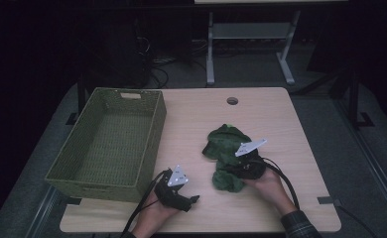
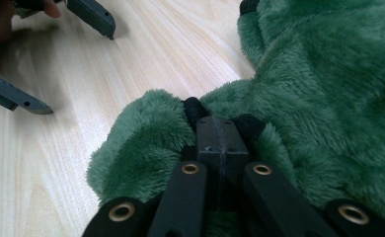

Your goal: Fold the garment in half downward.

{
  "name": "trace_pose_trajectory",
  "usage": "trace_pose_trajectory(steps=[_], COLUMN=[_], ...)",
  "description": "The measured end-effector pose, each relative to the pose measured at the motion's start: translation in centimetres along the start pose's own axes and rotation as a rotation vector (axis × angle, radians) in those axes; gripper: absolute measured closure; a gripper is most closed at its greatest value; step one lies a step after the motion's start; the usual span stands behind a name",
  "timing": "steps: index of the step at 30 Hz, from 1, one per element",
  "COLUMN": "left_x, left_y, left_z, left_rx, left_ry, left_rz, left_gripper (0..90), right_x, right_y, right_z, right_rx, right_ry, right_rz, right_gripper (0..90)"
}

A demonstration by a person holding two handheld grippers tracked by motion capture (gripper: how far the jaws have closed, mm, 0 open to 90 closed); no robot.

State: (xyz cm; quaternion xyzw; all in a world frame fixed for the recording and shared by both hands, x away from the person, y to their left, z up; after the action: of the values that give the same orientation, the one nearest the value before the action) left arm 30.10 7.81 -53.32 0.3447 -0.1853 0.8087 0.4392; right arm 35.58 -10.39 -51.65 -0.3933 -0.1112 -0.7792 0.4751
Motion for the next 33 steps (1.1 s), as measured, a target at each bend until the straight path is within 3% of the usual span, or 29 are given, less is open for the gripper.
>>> trace_pose_trajectory(steps=[5,12,21,33], left_x=[0.0,0.1,0.1,-0.3], left_y=[-0.1,-0.3,-1.0,-2.6], left_z=[0.1,0.5,2.8,7.1], left_rx=[-0.005,-0.006,-0.002,-0.011], left_ry=[-0.008,-0.023,-0.009,0.014], left_rz=[-0.006,-0.01,-0.036,-0.069], left_gripper=[13.5,14.6,23.5,45.3], right_x=[0.9,2.8,4.4,6.5], right_y=[0.0,0.3,0.8,3.6], right_z=[0.5,1.0,1.6,2.9], right_rx=[0.025,0.0,-0.007,-0.037], right_ry=[0.031,0.068,0.117,0.153], right_rz=[-0.026,-0.049,-0.076,-0.129], right_gripper=[82.9,68.2,57.4,54.0])
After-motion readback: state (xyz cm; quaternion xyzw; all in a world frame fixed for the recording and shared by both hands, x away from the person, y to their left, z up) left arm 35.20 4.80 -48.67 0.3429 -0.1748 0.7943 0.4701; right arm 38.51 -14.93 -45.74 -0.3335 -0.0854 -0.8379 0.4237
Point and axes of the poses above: each handheld gripper's, and its own axes: x roughly backward along the jaws, z roughly out of its top, y roughly to its right, the point moved 8 cm from there along -x, roughly forward along the jaws, and after that the axes turned 2 degrees about -y, right-handed, at the moved point
